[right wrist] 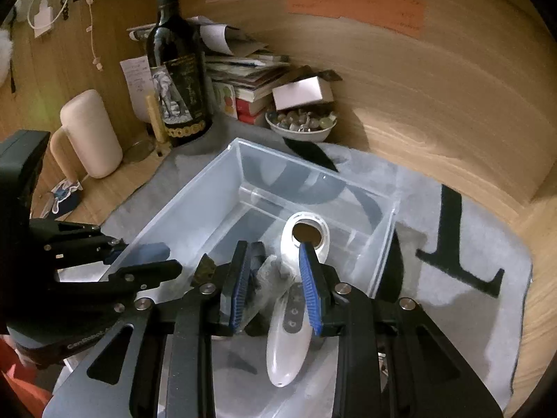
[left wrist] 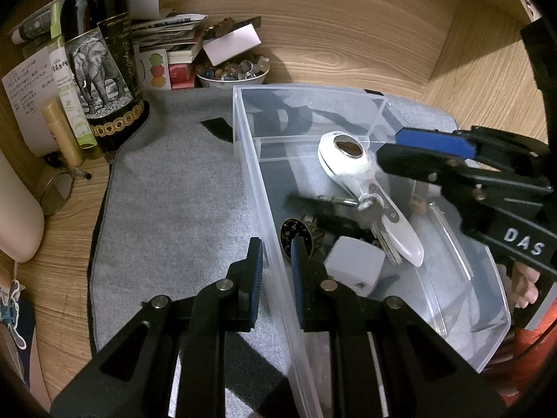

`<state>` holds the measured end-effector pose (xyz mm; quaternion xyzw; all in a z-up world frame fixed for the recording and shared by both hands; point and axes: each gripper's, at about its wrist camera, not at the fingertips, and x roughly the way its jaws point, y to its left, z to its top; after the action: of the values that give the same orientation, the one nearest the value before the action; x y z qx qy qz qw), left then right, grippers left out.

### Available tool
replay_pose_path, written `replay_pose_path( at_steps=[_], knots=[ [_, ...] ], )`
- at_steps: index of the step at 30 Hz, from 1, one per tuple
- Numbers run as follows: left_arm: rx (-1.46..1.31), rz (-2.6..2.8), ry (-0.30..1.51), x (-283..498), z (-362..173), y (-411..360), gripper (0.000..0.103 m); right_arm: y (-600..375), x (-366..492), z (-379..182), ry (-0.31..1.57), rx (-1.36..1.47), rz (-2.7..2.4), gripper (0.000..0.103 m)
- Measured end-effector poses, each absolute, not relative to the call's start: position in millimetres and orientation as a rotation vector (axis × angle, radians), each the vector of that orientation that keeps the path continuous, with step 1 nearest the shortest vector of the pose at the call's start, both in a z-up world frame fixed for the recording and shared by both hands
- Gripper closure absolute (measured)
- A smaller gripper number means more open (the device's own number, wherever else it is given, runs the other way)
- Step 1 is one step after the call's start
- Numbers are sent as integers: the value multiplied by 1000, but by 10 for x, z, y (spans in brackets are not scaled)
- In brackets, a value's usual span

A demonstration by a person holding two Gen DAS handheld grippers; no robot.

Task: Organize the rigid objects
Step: 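Lift the keys with the right gripper and release them into the box, then lower the right gripper onto the silver metal tube and close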

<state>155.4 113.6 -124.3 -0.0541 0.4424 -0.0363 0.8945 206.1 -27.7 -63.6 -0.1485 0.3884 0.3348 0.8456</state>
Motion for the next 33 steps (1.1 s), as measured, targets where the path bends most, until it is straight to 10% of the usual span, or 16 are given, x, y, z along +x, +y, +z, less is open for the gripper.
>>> replay_pose_path(
  at_steps=[19,33],
  knots=[
    [-114,-77,917,1554,-1239,1133,88,-916,1803,-155,651,-275,513,52],
    [-111,-76,917,1553,-1240,1128,88,-1476,1873,-927,902,-163,375,51]
  ],
)
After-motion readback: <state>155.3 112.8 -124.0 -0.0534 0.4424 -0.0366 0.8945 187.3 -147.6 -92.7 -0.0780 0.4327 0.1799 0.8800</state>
